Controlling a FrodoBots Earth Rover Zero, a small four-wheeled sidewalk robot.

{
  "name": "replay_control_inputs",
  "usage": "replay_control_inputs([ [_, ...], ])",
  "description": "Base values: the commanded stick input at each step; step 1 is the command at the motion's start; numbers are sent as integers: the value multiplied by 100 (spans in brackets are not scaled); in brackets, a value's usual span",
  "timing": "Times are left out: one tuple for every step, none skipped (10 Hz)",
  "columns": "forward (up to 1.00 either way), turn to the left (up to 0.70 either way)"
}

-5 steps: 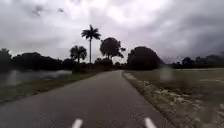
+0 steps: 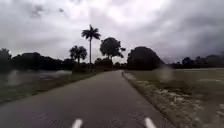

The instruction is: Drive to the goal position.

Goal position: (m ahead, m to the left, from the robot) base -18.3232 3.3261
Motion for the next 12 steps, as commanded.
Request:
replay_control_inputs([
  [9,18],
  [9,18],
  [5,57],
  [4,60],
  [7,33],
  [3,72],
  [5,52],
  [9,18],
  [9,18],
  [9,18],
  [9,18],
  [9,18],
])
